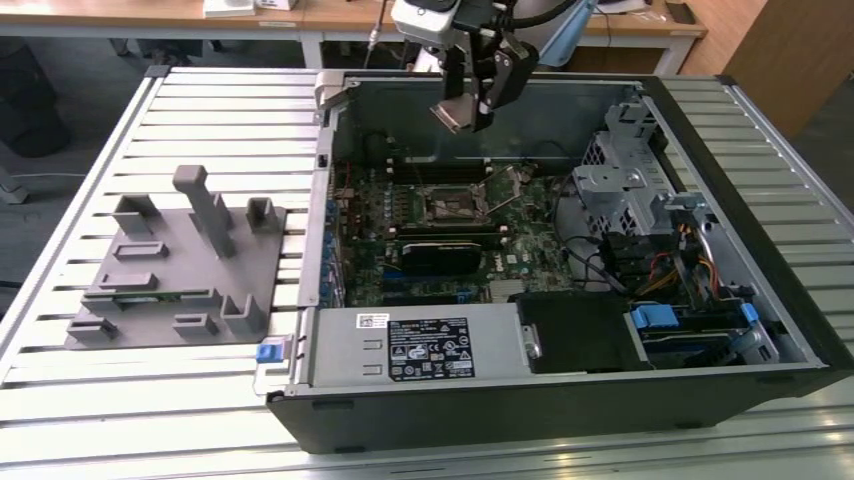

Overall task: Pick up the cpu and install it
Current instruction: 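Place the cpu into insertion slot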

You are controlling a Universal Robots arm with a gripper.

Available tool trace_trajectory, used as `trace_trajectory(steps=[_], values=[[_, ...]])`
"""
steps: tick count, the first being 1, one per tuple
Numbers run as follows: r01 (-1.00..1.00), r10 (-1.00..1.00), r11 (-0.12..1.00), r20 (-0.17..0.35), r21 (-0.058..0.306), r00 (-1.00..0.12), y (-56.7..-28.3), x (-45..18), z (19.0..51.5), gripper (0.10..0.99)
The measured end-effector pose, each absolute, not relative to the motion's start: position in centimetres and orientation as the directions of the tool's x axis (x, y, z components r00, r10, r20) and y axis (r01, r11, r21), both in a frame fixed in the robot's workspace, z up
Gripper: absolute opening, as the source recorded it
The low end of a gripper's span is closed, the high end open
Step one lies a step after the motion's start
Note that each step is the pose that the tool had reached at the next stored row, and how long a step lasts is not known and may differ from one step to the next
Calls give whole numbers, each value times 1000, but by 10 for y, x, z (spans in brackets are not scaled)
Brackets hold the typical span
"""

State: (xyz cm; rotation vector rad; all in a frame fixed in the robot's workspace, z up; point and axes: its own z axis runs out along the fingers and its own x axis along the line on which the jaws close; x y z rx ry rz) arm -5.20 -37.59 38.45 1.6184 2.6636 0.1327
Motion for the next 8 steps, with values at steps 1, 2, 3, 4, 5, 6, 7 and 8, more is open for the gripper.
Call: trace_trajectory(steps=[1, 2, 3, 4, 5, 6, 7, 8], values=[[892, 894, 445, 25, 84, -448, -376, -52, 384, 541], [898, 900, 433, 25, 84, -436, -376, -52, 384, 541], [904, 906, 420, 25, 84, -423, -376, -52, 384, 541], [909, 911, 408, 24, 84, -411, -376, -52, 384, 541], [914, 917, 396, 24, 83, -399, -376, -52, 384, 541], [920, 922, 384, 24, 83, -387, -376, -52, 384, 541], [925, 927, 371, 24, 83, -375, -376, -52, 383, 541], [930, 932, 358, 23, 83, -361, -376, -52, 383, 541]])
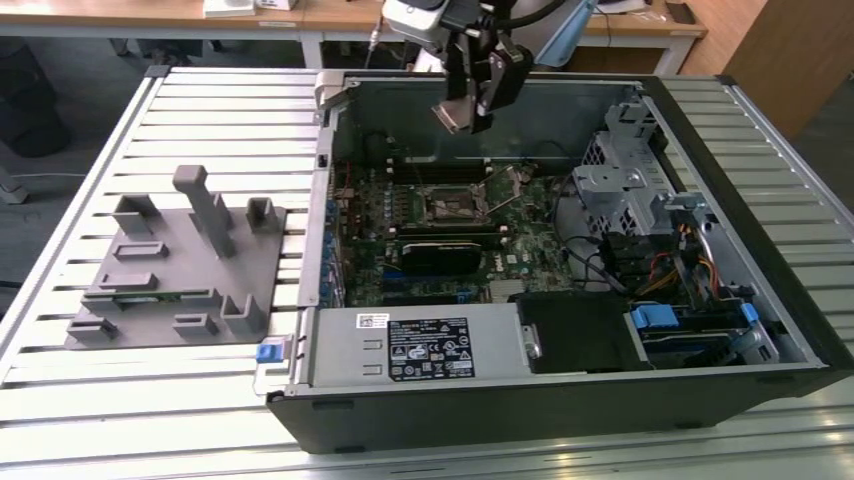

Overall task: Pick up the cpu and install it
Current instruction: 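Place the cpu into insertion slot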

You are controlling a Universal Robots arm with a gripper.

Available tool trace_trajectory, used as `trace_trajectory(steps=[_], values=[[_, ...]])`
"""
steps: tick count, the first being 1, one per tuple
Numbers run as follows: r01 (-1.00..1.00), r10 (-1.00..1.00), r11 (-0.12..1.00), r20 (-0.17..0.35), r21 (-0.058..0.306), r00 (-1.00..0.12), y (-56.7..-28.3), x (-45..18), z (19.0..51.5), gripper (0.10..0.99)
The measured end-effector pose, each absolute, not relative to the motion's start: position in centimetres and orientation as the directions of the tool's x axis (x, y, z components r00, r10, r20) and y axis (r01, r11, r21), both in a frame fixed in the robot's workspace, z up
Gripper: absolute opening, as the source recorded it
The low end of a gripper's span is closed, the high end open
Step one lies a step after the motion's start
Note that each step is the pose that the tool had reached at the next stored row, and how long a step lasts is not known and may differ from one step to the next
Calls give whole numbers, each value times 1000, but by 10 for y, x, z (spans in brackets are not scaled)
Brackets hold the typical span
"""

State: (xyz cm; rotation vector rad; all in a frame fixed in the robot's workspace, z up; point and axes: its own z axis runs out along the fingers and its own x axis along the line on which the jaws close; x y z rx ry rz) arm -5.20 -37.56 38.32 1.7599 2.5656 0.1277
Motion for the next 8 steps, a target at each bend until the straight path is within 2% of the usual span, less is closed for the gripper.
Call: trace_trajectory(steps=[8], values=[[964, 966, 253, 22, 83, -256, -375, -52, 382, 541]])
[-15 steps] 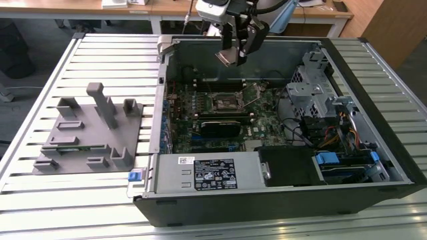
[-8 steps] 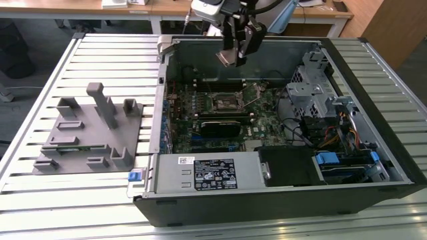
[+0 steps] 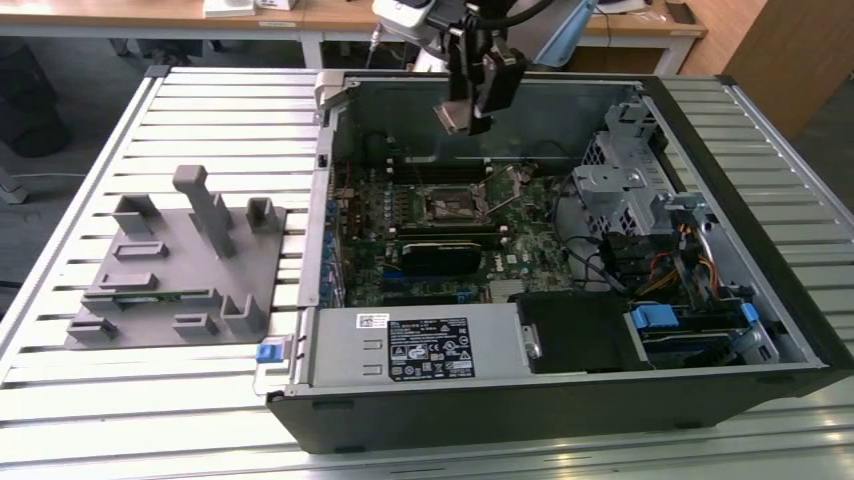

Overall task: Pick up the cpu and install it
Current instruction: 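Place the cpu into insertion slot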

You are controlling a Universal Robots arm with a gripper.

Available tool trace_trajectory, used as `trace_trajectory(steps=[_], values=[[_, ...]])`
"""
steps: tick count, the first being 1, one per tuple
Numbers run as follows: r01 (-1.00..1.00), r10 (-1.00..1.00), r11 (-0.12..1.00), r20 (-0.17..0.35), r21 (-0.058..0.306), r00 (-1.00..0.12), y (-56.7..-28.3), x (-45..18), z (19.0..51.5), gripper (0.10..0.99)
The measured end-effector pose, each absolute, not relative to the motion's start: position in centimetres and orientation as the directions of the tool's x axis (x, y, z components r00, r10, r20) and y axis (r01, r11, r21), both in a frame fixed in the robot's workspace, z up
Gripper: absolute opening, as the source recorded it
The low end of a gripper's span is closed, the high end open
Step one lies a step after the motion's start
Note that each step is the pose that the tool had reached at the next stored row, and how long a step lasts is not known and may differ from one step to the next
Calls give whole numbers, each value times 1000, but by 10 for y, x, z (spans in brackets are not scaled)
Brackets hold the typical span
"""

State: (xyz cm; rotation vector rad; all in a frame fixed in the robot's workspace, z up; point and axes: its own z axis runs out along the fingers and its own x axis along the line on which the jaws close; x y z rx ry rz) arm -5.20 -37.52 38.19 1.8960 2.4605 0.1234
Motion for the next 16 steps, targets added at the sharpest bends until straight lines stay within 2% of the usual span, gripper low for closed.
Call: trace_trajectory(steps=[16], values=[[997, 1000, 3, 22, 83, -5, -375, -52, 380, 541]])
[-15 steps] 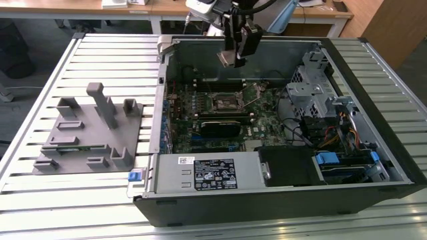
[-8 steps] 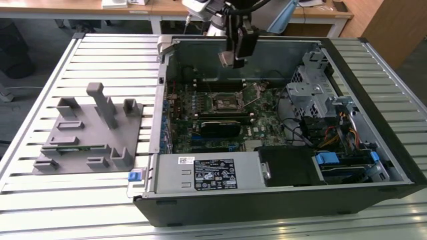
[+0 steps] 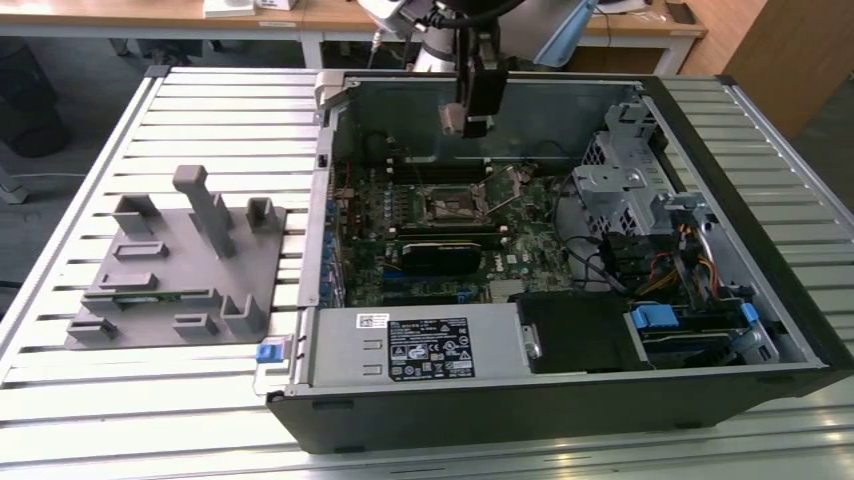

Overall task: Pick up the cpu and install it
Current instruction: 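Place the cpu into insertion slot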

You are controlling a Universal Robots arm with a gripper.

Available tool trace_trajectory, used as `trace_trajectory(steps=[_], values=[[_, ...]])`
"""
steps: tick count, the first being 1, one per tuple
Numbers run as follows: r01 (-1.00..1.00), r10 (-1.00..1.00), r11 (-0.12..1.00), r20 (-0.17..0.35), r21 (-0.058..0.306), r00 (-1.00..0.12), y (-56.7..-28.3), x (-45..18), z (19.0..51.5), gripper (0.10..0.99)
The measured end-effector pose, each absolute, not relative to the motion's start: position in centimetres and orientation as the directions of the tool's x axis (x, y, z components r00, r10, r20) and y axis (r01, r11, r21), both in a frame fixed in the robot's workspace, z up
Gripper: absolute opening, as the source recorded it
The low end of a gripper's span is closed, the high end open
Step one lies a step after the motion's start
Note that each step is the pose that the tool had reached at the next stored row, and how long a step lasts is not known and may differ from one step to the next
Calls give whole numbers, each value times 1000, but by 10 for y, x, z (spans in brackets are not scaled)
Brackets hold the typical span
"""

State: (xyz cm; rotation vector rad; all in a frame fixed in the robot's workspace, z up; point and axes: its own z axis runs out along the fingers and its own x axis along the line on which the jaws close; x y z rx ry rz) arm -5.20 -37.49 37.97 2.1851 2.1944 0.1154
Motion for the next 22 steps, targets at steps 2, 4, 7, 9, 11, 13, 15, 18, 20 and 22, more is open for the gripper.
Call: trace_trajectory(steps=[2, 4, 7, 9, 11, 13, 15, 18, 20, 22], values=[[996, 999, -28, 22, 83, 26, -375, -52, 379, 541], [995, 998, -53, 22, 83, 52, -375, -52, 379, 541], [994, 997, -76, 20, 83, 74, -374, -52, 378, 541], [994, 997, -73, 20, 83, 71, -374, -51, 377, 541], [995, 998, -57, 20, 83, 55, -374, -51, 376, 541], [996, 999, -37, 20, 83, 35, -373, -51, 375, 541], [996, 999, -30, 20, 83, 28, -372, -50, 374, 541], [996, 999, -29, 20, 83, 28, -368, -50, 371, 541], [996, 999, -30, 20, 83, 28, -367, -50, 369, 541], [996, 999, -28, 20, 83, 26, -366, -50, 366, 541]])
